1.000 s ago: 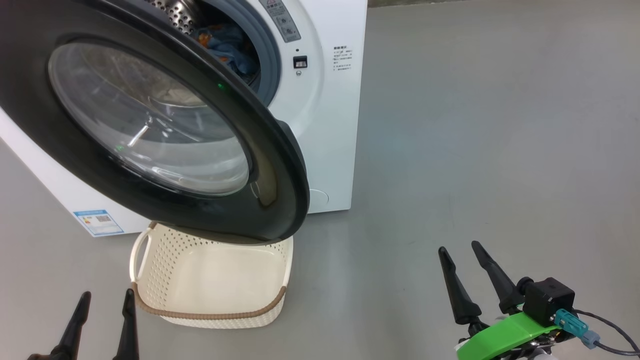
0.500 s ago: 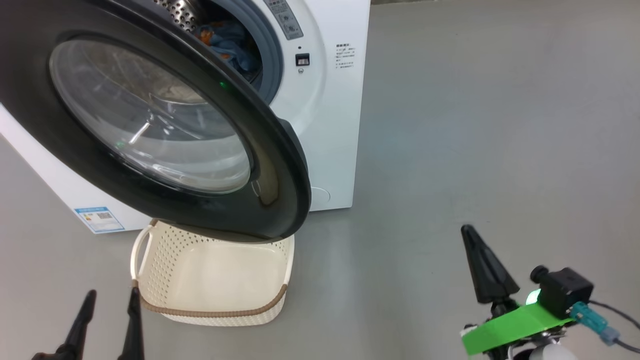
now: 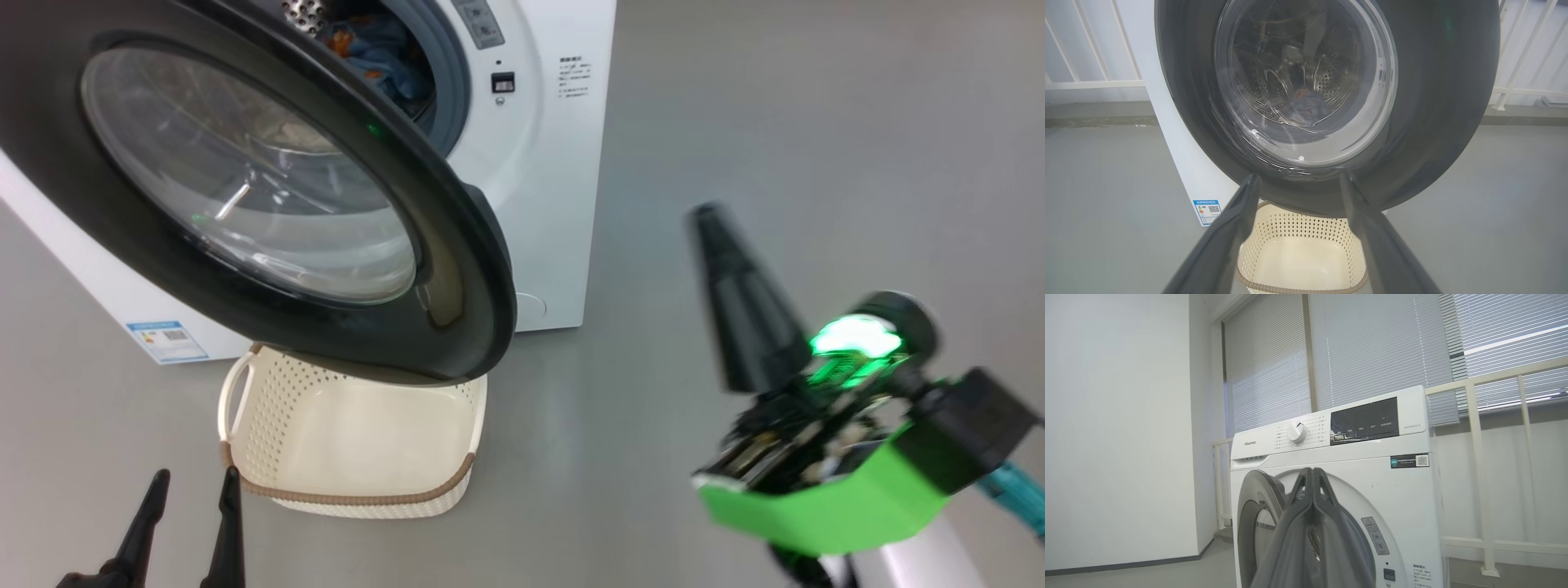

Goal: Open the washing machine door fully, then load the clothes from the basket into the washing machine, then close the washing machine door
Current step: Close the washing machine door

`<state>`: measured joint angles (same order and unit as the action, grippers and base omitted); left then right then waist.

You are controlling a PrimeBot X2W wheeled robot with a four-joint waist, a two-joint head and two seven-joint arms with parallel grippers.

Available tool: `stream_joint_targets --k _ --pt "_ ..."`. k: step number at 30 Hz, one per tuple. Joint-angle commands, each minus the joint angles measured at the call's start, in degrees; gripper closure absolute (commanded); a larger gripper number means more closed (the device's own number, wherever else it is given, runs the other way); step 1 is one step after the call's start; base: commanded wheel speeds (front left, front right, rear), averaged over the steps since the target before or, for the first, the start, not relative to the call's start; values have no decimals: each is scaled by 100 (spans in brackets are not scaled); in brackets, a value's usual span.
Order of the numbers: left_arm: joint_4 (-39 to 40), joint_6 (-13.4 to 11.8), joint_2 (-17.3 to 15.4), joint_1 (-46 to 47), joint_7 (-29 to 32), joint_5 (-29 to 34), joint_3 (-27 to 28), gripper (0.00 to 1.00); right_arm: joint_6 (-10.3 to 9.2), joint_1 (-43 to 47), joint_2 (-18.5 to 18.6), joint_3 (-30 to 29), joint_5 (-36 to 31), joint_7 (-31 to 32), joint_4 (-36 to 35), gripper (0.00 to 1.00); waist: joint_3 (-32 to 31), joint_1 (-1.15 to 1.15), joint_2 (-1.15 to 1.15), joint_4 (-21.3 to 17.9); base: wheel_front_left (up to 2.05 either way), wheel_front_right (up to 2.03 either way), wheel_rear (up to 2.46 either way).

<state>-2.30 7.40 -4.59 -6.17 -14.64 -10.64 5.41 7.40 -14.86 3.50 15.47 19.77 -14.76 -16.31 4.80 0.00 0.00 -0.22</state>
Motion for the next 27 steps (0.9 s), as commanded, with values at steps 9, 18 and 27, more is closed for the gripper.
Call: stream_joint_targets --k 9,18,27 --pt "157 9 -107 302 -36 -91 3 0 9 -732 694 2085 612 -1 91 100 161 0 0 276 0 0 0" --pt "159 9 -70 599 -36 -173 -334 0 9 -1243 1234 3308 1136 453 1040 100 450 0 0 873 0 0 0" --pt "103 9 -16 1022 -36 -350 -727 0 9 -1585 1267 3282 1036 477 1800 100 892 0 0 1466 0 0 0"
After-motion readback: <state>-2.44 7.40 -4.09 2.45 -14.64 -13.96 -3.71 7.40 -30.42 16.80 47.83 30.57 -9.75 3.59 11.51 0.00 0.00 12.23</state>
